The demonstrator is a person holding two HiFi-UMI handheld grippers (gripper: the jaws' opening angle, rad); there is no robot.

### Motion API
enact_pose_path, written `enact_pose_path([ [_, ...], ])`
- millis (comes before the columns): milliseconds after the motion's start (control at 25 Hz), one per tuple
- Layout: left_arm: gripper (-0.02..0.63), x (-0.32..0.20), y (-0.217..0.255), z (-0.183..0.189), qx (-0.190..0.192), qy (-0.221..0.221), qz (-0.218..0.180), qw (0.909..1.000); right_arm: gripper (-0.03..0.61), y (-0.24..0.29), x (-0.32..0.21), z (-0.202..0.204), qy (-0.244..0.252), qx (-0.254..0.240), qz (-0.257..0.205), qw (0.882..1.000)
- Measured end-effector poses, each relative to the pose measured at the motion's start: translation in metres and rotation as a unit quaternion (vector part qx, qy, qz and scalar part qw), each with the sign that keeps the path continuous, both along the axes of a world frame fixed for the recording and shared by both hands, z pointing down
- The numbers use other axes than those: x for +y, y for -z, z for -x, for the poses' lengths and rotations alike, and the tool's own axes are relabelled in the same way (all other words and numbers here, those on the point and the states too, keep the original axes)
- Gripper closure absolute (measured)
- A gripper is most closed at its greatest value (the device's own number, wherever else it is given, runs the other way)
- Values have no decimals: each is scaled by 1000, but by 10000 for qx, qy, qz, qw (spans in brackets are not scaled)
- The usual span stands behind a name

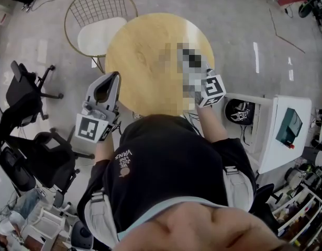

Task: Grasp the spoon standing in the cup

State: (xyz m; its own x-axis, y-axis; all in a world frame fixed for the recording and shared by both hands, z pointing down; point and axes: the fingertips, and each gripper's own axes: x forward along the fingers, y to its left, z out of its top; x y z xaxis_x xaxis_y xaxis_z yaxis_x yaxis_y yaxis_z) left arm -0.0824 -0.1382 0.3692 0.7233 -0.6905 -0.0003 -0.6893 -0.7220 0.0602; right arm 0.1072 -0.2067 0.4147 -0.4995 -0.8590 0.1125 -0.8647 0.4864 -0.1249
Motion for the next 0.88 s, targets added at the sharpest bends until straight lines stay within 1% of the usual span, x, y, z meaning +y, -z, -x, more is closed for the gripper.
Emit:
enact_pose_path([
  [120,603,-1,-3,4,-68,196,171,9996,580,-10,-5,4,67,16,79,9999],
  [320,603,0,-3,7,-70,374,239,9990,580,-25,-8,9,170,22,227,9996],
  [480,603,3,-7,14,-166,415,10,9990,580,-35,-12,12,259,-16,283,9993],
  [640,603,5,-7,14,-168,536,168,9983,580,-45,-16,12,313,36,350,9989],
  [760,603,6,-10,16,-234,572,42,9981,580,-54,-21,11,349,90,418,9985],
  [880,603,6,-10,13,-239,636,125,9976,580,-61,-23,11,411,105,484,9979],
])
